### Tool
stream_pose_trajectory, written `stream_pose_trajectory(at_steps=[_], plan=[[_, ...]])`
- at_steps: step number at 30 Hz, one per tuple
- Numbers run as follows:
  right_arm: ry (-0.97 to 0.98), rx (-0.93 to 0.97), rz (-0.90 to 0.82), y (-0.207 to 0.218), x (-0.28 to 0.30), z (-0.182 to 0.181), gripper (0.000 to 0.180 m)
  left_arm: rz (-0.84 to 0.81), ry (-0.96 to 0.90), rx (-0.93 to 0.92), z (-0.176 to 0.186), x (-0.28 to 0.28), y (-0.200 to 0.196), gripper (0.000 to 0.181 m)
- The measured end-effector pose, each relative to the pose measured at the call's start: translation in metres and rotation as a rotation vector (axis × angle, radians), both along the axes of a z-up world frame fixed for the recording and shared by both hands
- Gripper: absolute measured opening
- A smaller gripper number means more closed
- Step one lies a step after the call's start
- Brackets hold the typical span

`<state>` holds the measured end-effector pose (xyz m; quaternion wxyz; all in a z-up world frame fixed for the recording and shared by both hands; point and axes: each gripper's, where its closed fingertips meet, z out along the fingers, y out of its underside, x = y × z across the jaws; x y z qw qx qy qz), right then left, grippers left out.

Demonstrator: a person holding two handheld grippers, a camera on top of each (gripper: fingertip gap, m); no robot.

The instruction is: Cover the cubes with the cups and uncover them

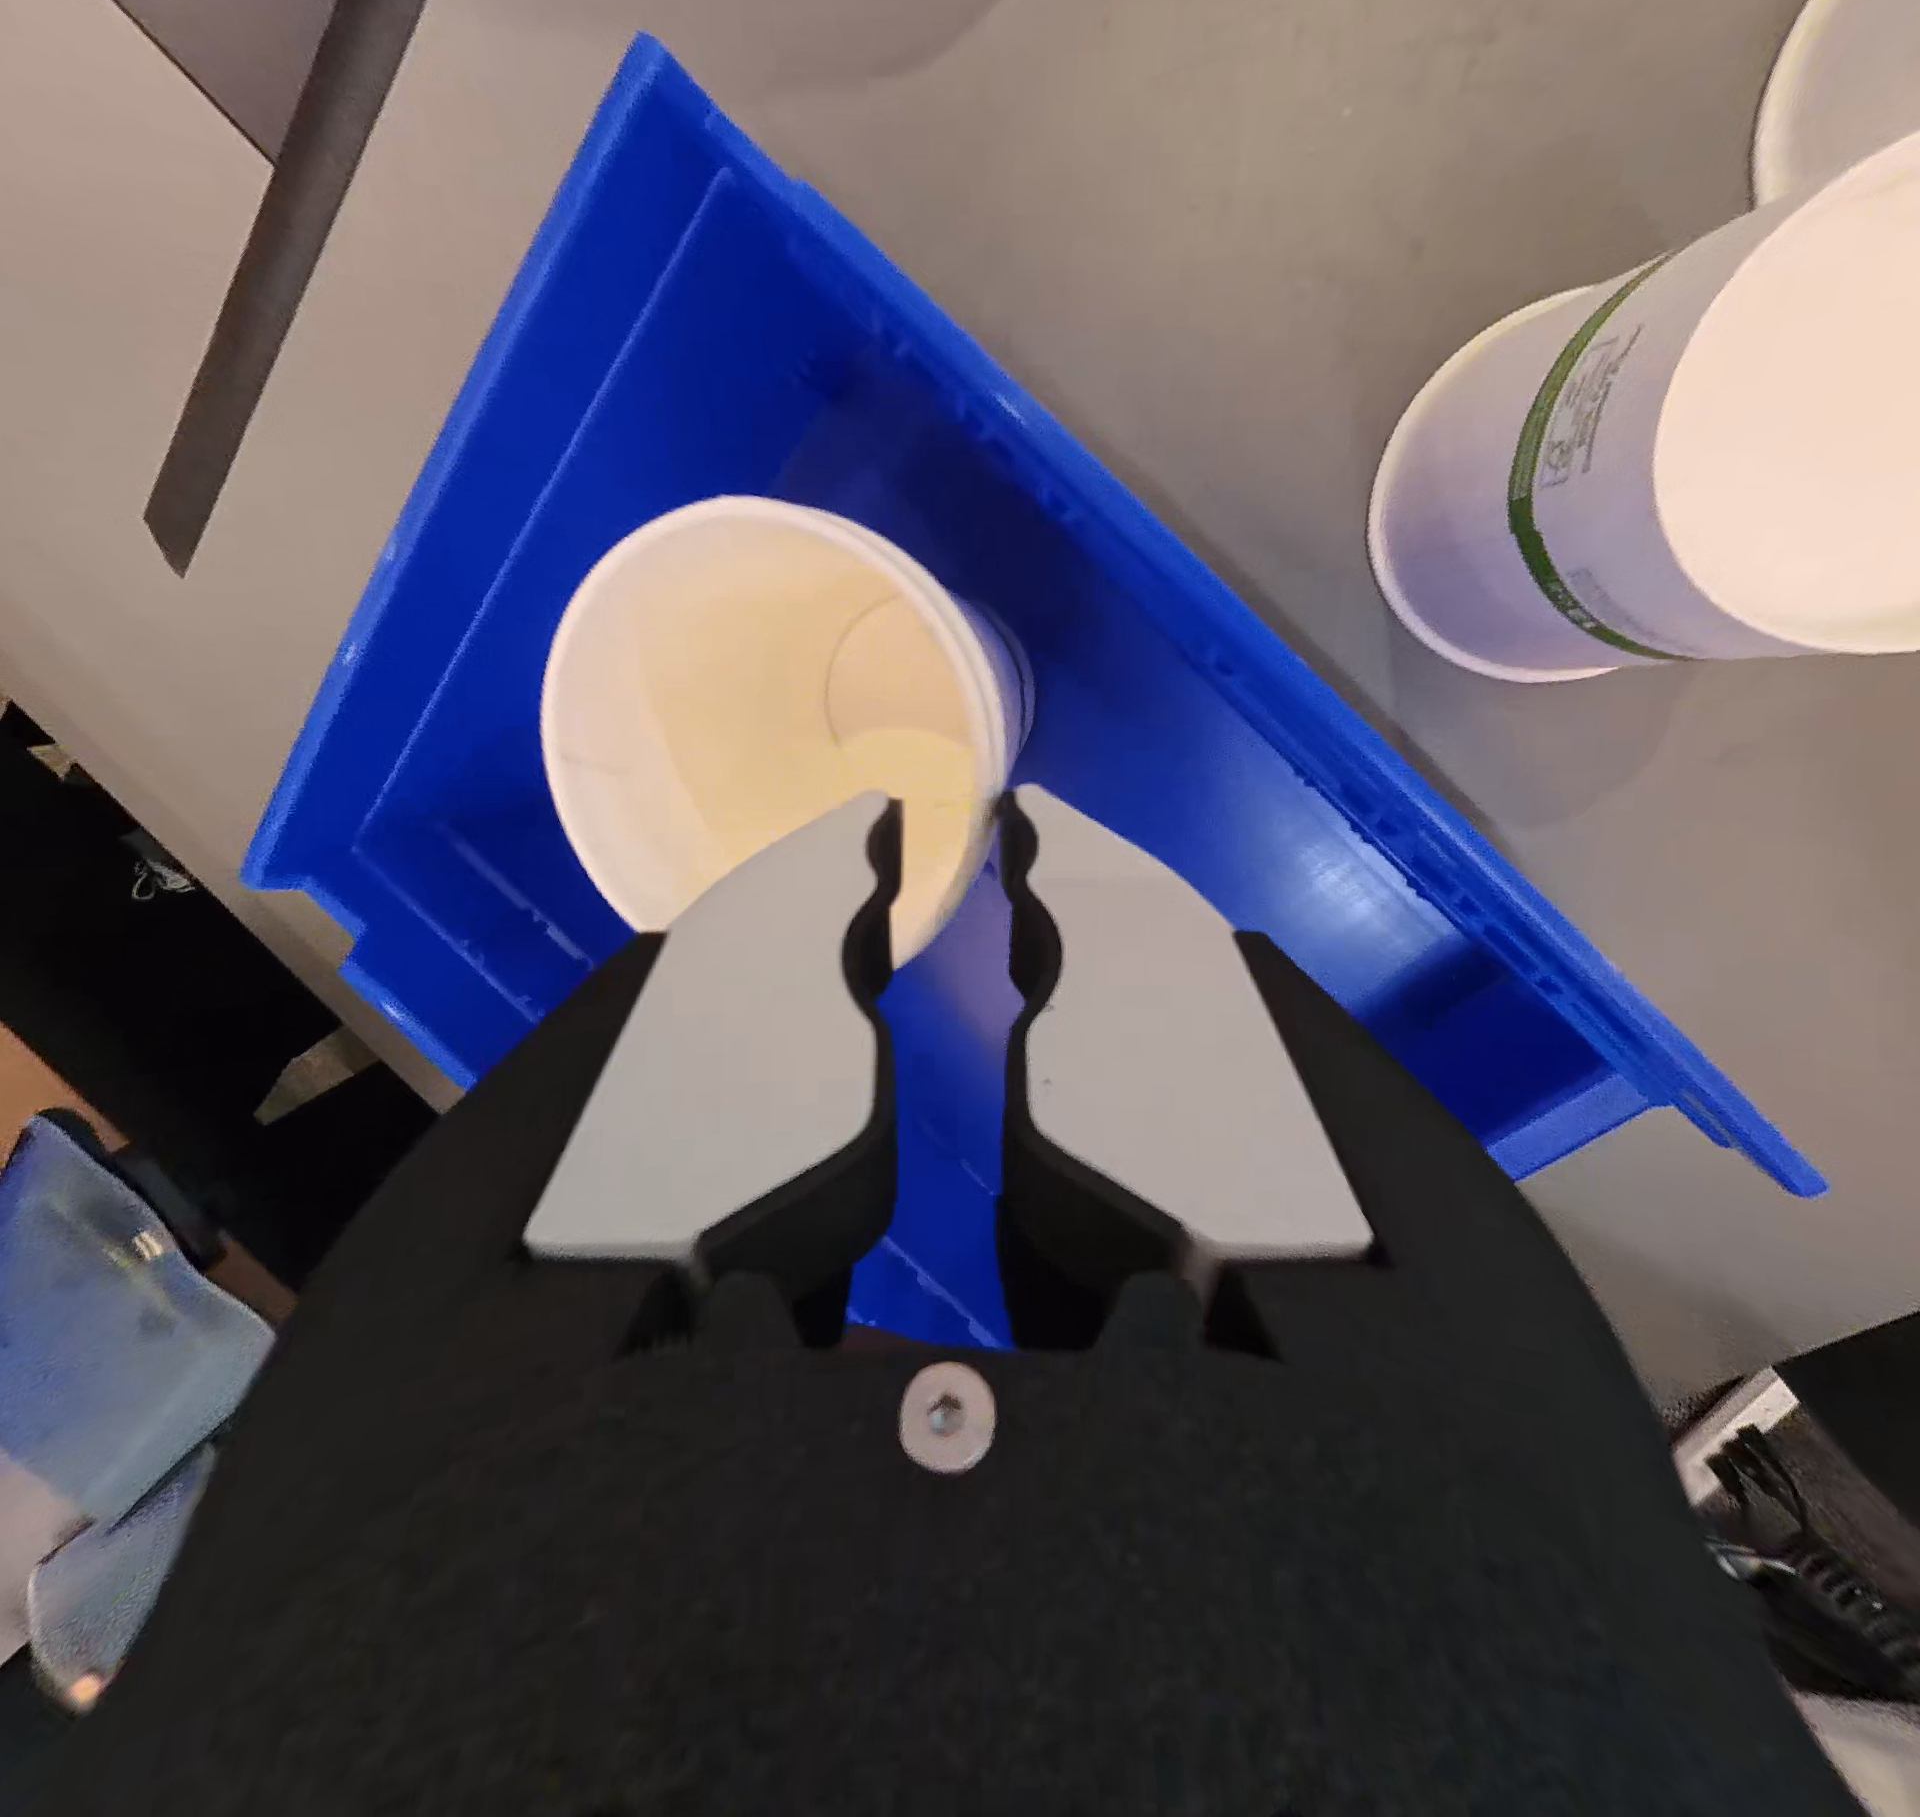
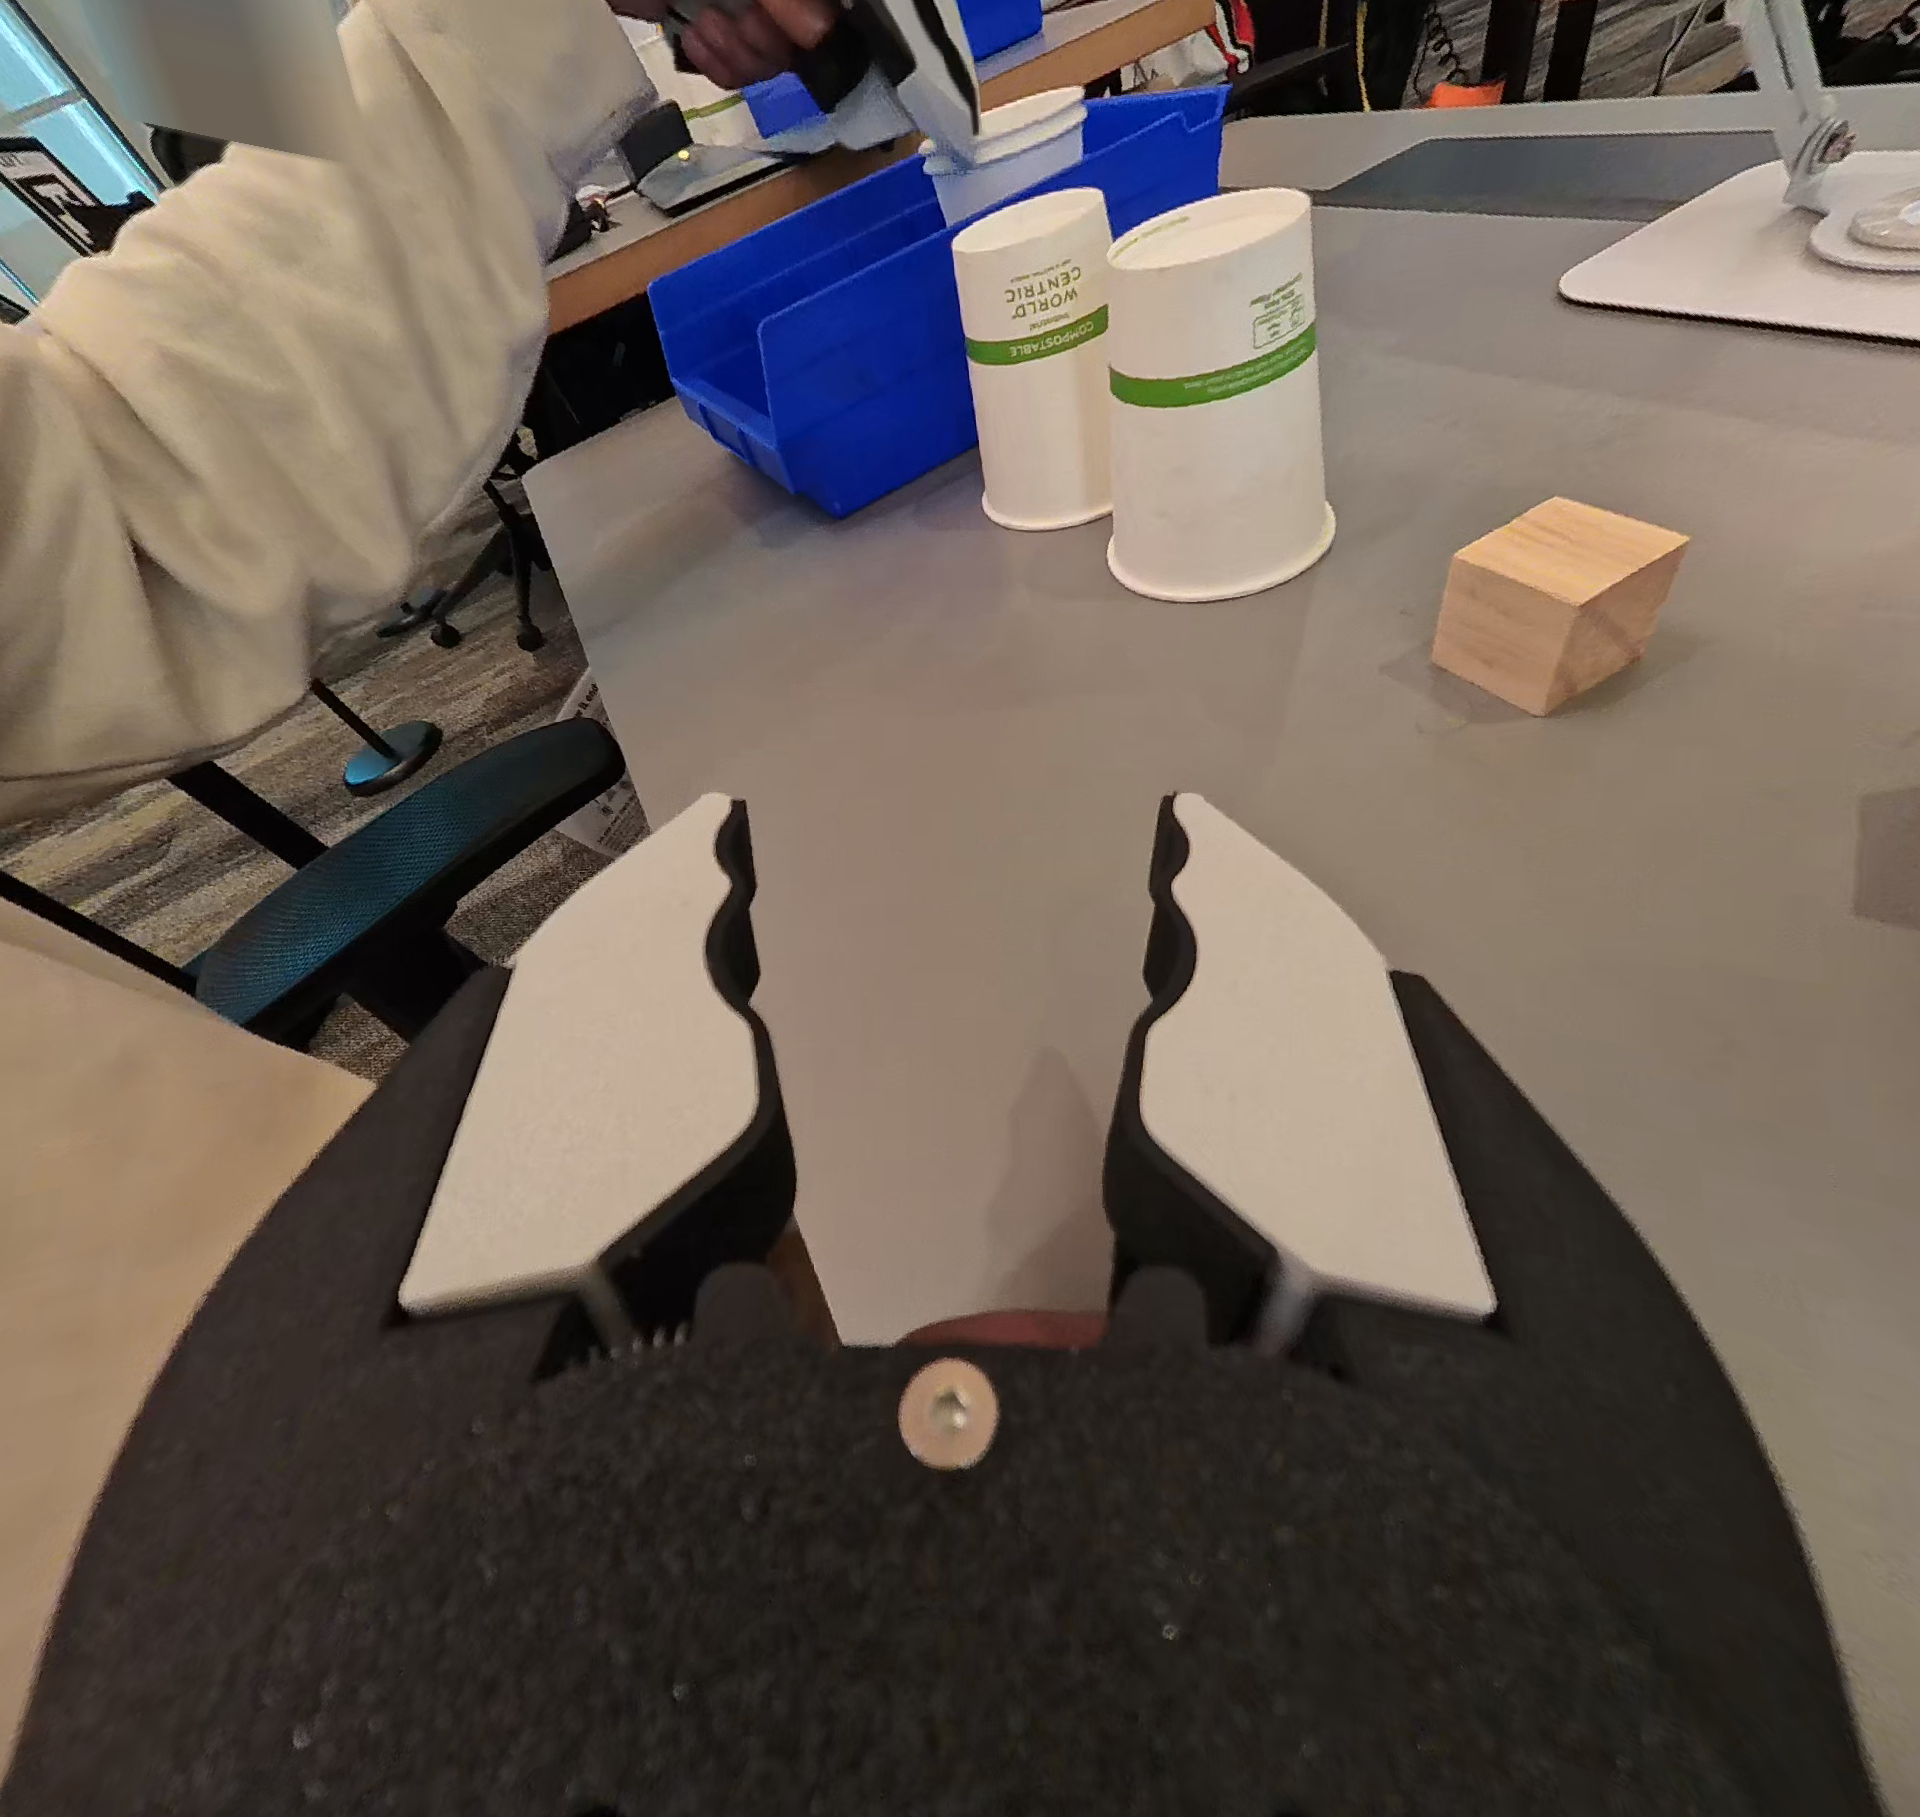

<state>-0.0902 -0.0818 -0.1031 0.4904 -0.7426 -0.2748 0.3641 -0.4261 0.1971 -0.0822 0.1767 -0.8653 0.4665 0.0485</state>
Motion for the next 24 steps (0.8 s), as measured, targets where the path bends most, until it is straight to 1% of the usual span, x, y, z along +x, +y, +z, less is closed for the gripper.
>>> stream_pose_trajectory(at_steps=[4, 9, 14, 20, 22, 24], plan=[[-0.002, -0.004, 0.006, -0.001, -0.002, -0.001, 0.073, -0.008, -0.023, -0.040, -0.001, 0.002, -0.003, 0.004], [-0.003, -0.010, 0.010, -0.001, -0.002, -0.002, 0.072, -0.001, -0.018, -0.003, 0.003, -0.001, 0.003, 0.003], [-0.003, -0.015, 0.014, -0.002, -0.002, -0.002, 0.072, 0.008, -0.058, 0.037, 0.024, -0.002, 0.006, 0.003], [-0.009, -0.019, 0.018, -0.003, -0.003, -0.004, 0.072, -0.003, -0.034, 0.074, 0.045, -0.002, 0.005, 0.003], [-0.008, -0.017, 0.017, -0.003, -0.002, -0.003, 0.072, -0.001, -0.037, 0.105, 0.057, -0.003, 0.006, 0.003], [-0.008, -0.013, 0.013, -0.003, -0.002, -0.002, 0.072, -0.007, -0.055, 0.163, 0.077, -0.001, 0.006, 0.004]])
